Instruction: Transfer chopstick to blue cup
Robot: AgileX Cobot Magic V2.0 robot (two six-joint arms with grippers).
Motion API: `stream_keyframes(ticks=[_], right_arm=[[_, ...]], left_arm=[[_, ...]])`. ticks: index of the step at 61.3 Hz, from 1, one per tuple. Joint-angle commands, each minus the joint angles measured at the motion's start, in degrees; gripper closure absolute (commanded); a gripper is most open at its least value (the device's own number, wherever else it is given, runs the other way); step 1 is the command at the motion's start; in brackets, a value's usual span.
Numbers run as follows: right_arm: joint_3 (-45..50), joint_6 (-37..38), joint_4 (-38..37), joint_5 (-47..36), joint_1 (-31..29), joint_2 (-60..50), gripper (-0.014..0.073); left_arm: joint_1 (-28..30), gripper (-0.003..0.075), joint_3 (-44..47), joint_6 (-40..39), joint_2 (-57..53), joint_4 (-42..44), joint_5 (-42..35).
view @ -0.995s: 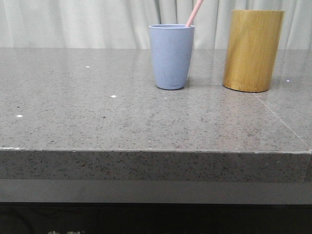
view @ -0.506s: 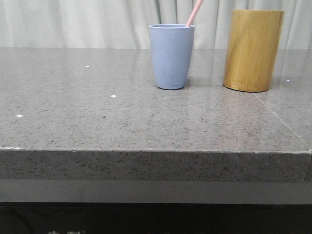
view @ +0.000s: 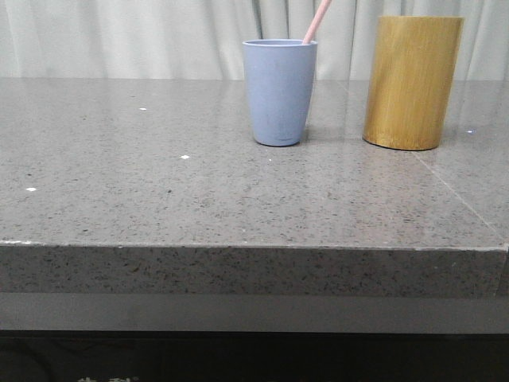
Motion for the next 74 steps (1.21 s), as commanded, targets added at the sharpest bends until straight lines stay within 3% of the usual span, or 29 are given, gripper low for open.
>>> stream_keyframes(ticks=[1,11,18,38,49,63,74], right_arm=[[-1.3,-0.2,-0.1,-3.7,-0.3,0.0,0.0662],[-0.3,-0.2,-0.4,-4.6,-0.5,-1.2,0.0662],[4.3,-0.2,-0.6,-8.2,-4.0,-5.1,0.0662],[34.6,-0.2,0.6,-34.6,-12.6,-26.5,0.0662],[45.9,-0.2,0.7,-41.8,-13.8,-35.8,0.0662],[52.8,-0.2,0.7,-48.7,-14.5,-39.1,0.0662],[52.9,-0.2,0.7,-50.3,-14.5,-39.1,0.0662]], left_arm=[[0.2,0.0739,0.7,-0.2,-1.4,-0.5,-4.7],[0.2,0.0739,0.7,-0.2,-1.4,-0.5,-4.7],[0.2,0.0739,0.7,-0.2,-1.4,-0.5,-4.7],[0.2,0.0739,0.7,-0.2,-1.4,-0.5,-4.7],[0.2,0.0739,0.7,-0.2,-1.4,-0.5,-4.7],[0.2,0.0739,0.7,-0.2,-1.4,-0.5,-4.7],[0.2,0.0739,0.7,-0.2,-1.4,-0.5,-4.7]])
